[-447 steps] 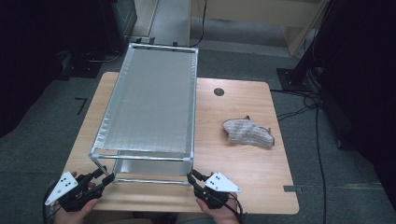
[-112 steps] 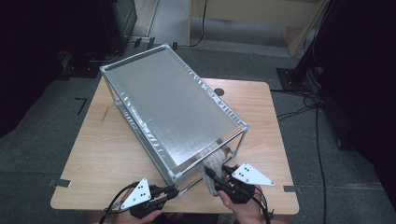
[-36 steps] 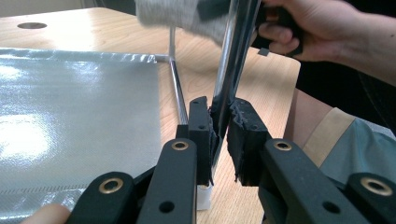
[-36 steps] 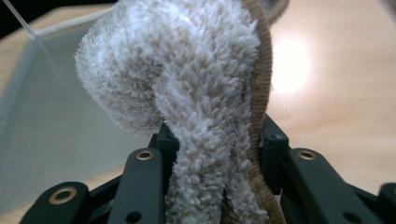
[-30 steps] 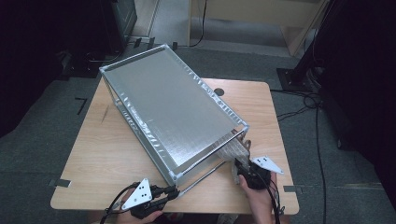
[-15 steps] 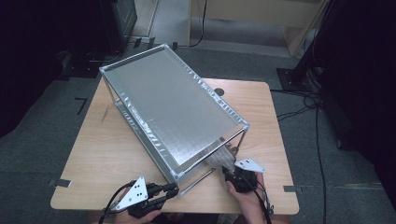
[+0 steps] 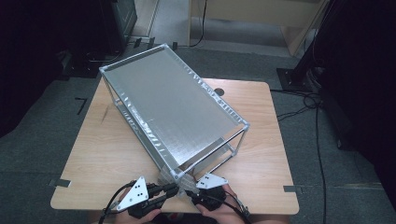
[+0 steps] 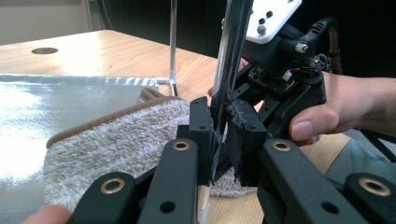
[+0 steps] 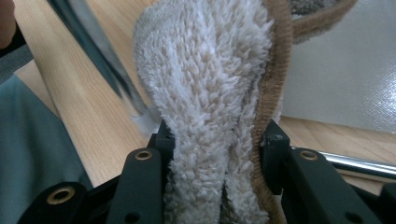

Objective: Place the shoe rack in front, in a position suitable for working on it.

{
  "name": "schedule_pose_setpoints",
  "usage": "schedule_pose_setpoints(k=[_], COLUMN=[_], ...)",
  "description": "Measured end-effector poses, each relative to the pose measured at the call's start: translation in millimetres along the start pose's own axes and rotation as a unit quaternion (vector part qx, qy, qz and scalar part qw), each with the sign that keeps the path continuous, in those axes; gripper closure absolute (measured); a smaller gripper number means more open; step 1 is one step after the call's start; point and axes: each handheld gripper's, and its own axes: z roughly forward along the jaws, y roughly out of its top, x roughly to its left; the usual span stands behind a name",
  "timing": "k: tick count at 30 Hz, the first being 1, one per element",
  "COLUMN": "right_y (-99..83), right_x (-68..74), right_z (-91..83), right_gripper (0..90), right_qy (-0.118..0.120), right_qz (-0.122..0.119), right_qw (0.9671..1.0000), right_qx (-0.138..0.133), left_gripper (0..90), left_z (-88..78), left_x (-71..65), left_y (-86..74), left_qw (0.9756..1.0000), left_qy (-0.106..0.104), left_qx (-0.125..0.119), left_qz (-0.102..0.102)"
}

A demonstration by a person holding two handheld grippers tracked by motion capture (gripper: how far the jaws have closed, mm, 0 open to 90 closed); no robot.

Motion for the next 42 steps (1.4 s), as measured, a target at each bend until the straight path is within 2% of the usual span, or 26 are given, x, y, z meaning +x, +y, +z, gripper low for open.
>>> schedule_pose_setpoints(k=[5, 9, 11, 12, 13, 14, 15, 16, 18, 20, 22, 24, 25, 26, 27, 28, 29, 31, 32, 33, 34, 35, 36, 37, 39, 42], right_y=[-3.1, -10.8, -17.3, -17.3, -23.1, -23.1, -25.1, -30.2, -33.9, -34.2, -32.3, -28.9, -25.2, -23.3, -23.3, -20.8, -15.9, -10.9, -10.9, -8.4, -8.4, -7.1, -7.1, -6.4, -6.0, -6.0], right_x=[-15.6, -46.9, -64.0, -64.0, -78.2, -78.2, -83.2, -94.4, -100.3, -100.2, -95.5, -87.5, -76.3, -71.3, -71.3, -64.3, -49.6, -32.9, -32.9, -19.5, -19.5, -9.4, -9.4, -1.1, -0.8, -9.3], right_z=[-3.6, -14.4, -21.3, -21.3, -28.4, -28.4, -31.1, -37.9, -41.7, -41.8, -39.5, -35.7, -30.3, -27.9, -27.9, -24.8, -18.0, -11.7, -11.7, -7.0, -7.0, -3.7, -3.7, -0.6, -0.5, -3.1], right_gripper=[62.0, 62.1, 62.0, 62.0, 61.9, 61.9, 61.8, 61.7, 61.7, 61.7, 61.7, 61.6, 61.5, 61.5, 61.5, 61.5, 61.5, 61.4, 61.4, 61.3, 61.3, 61.3, 61.3, 61.3, 61.5, 61.8], right_qy=[-0.012, -0.085, -0.13, -0.13, -0.172, -0.172, -0.19, -0.227, -0.239, -0.237, -0.24, -0.211, -0.176, -0.163, -0.163, -0.146, -0.11, -0.071, -0.071, -0.035, -0.035, -0.004, -0.004, 0.018, 0.016, 0.009], right_qz=[0.024, 0.063, 0.09, 0.09, 0.12, 0.12, 0.132, 0.163, 0.18, 0.182, 0.169, 0.157, 0.136, 0.124, 0.124, 0.108, 0.08, 0.051, 0.051, 0.024, 0.024, 0.004, 0.004, -0.023, -0.029, -0.014], right_qw=[0.9996, 0.9944, 0.9874, 0.9874, 0.9776, 0.9776, 0.9727, 0.9599, 0.9539, 0.954, 0.9558, 0.9647, 0.975, 0.9788, 0.9788, 0.9834, 0.9907, 0.9961, 0.9961, 0.999, 0.999, 0.9998, 0.9998, 0.9994, 0.9992, 0.9996], right_qx=[-0.002, -0.002, -0.006, -0.006, -0.012, -0.012, -0.015, -0.02, -0.028, -0.029, -0.022, -0.02, -0.013, -0.01, -0.01, -0.006, 0.002, 0.011, 0.011, 0.018, 0.018, 0.02, 0.02, 0.021, 0.021, 0.021], left_gripper=[81.1, 81.1, 81.1, 81.1, 81.1, 81.1, 81.1, 81.1, 81.1, 81.1, 81.0, 81.0, 81.0, 81.0, 80.9, 80.9, 80.9, 80.9, 80.8, 80.8, 80.8, 80.8, 80.8, 80.9, 80.9, 80.9], left_z=[-0.2, -0.2, -0.2, -0.2, -0.2, -0.2, -0.3, -0.2, 0.2, 0.4, 0.6, 1.0, 1.5, 1.8, 1.8, 2.0, 2.2, 2.3, 2.3, 2.2, 2.2, 2.0, 2.0, 1.5, 1.3, 1.0], left_x=[0.6, 0.7, 0.6, 0.6, 0.6, 0.6, 0.6, 0.1, -0.4, -0.3, -0.1, 0.0, -0.1, 0.0, 0.0, 0.1, 0.6, 1.1, 1.1, 1.6, 1.8, 2.1, 2.1, 2.1, 2.3, 1.9], left_y=[-0.2, -0.4, -0.4, -0.4, -0.4, -0.5, -0.6, -0.8, -1.0, -1.0, -1.1, -1.2, -1.2, -1.3, -1.3, -1.3, -1.4, -1.4, -1.4, -1.4, -1.4, -1.4, -1.4, -1.4, -1.4, -1.6], left_qw=[1.0, 1.0, 1.0, 1.0, 1.0, 1.0, 1.0, 1.0, 1.0, 1.0, 1.0, 1.0, 1.0, 1.0, 1.0, 1.0, 1.0, 1.0, 1.0, 1.0, 1.0, 1.0, 1.0, 1.0, 1.0, 1.0], left_qy=[-0.002, -0.002, -0.002, -0.002, -0.002, -0.002, -0.003, -0.005, -0.006, -0.007, -0.008, -0.008, -0.008, -0.008, -0.008, -0.009, -0.009, -0.008, -0.008, -0.007, -0.007, -0.007, -0.007, -0.006, -0.006, -0.006], left_qx=[0.0, 0.0, 0.0, 0.0, 0.0, 0.0, 0.001, 0.001, 0.001, 0.001, 0.002, 0.001, 0.0, 0.0, 0.0, 0.0, -0.001, -0.001, -0.001, -0.002, -0.002, -0.002, -0.002, -0.001, -0.001, 0.0], left_qz=[-0.001, 0.0, 0.001, 0.001, 0.002, 0.002, 0.002, 0.002, 0.002, 0.002, 0.002, 0.0, -0.002, -0.002, -0.002, -0.002, -0.003, -0.004, -0.004, -0.005, -0.005, -0.005, -0.005, -0.005, -0.004, -0.003])
